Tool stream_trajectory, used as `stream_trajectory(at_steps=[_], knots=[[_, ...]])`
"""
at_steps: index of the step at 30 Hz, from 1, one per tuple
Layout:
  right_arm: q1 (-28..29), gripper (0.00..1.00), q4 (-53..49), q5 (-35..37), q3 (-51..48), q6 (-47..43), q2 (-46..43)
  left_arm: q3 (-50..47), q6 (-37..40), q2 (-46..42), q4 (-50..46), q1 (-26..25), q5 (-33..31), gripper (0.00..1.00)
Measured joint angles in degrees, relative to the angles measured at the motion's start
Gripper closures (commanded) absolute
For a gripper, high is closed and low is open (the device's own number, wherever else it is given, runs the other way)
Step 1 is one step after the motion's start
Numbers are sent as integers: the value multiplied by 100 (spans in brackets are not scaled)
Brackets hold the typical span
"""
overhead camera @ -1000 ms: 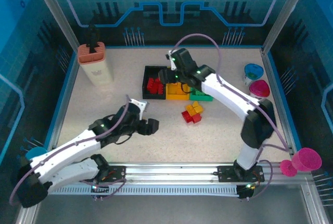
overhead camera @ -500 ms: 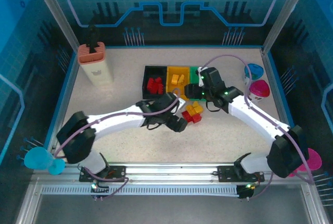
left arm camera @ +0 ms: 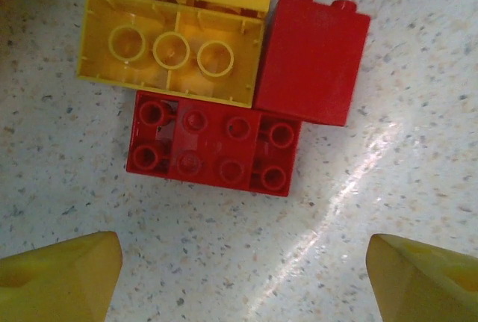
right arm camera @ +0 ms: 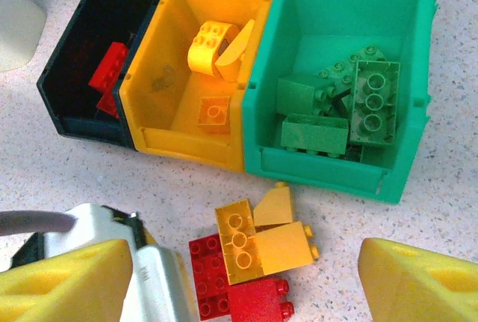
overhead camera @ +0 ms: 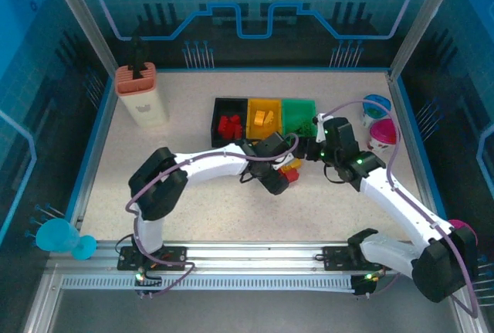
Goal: Sort the legos into containers by color
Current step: Pick up the lego from the center of the table.
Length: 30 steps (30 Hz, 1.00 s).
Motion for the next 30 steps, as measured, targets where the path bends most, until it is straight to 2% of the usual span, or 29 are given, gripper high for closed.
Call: stream_trajectory(at_steps=[20,30], knots=[[-586,18,-160,-212,-369,-15,-361,1185,566,1091,-723,0,-334,10],[-723,18,-199,-210,-442,-15,-415,1506,710,1386,-859,7,-391,13]])
